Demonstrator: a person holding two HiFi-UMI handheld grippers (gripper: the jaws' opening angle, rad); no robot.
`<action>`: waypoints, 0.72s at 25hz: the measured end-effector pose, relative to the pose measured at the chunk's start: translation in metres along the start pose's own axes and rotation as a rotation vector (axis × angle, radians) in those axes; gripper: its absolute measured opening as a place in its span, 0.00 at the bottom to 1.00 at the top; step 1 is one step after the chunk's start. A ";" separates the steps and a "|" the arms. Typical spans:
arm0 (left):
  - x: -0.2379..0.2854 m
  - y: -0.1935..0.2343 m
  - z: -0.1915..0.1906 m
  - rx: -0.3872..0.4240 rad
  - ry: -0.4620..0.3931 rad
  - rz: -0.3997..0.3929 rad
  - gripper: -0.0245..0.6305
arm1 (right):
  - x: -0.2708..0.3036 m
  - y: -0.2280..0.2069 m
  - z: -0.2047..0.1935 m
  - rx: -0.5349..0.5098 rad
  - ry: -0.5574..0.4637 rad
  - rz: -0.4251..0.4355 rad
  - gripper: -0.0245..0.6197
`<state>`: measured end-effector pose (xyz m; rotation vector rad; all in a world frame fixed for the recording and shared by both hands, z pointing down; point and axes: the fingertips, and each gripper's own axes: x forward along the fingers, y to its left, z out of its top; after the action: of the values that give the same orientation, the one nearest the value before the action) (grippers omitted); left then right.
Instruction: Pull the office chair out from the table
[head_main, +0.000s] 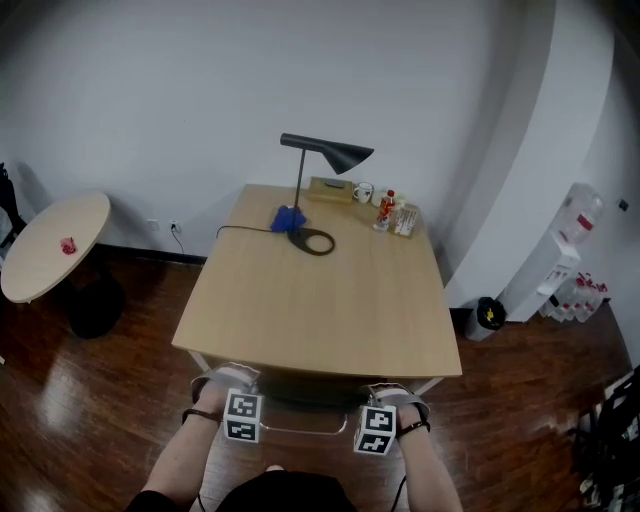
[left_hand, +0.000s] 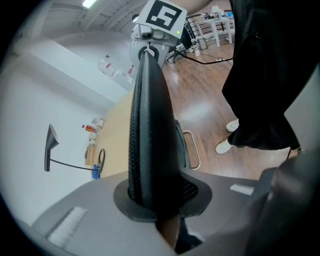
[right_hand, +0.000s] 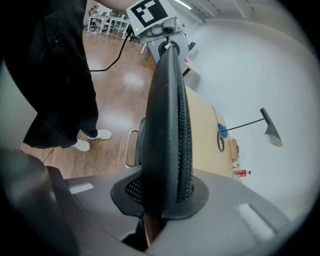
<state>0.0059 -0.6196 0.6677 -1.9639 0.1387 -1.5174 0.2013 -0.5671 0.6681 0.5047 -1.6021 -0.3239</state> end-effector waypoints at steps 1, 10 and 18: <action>-0.002 -0.002 0.002 0.001 0.001 -0.010 0.11 | -0.003 0.004 -0.001 0.003 0.000 0.020 0.11; -0.026 -0.034 0.007 -0.004 0.014 -0.030 0.11 | -0.030 0.044 0.009 0.022 -0.002 0.091 0.09; -0.045 -0.070 0.022 -0.018 0.026 -0.014 0.11 | -0.048 0.080 0.007 0.008 -0.005 0.084 0.09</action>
<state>-0.0091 -0.5348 0.6652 -1.9637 0.1503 -1.5569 0.1866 -0.4750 0.6652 0.4421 -1.6253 -0.2558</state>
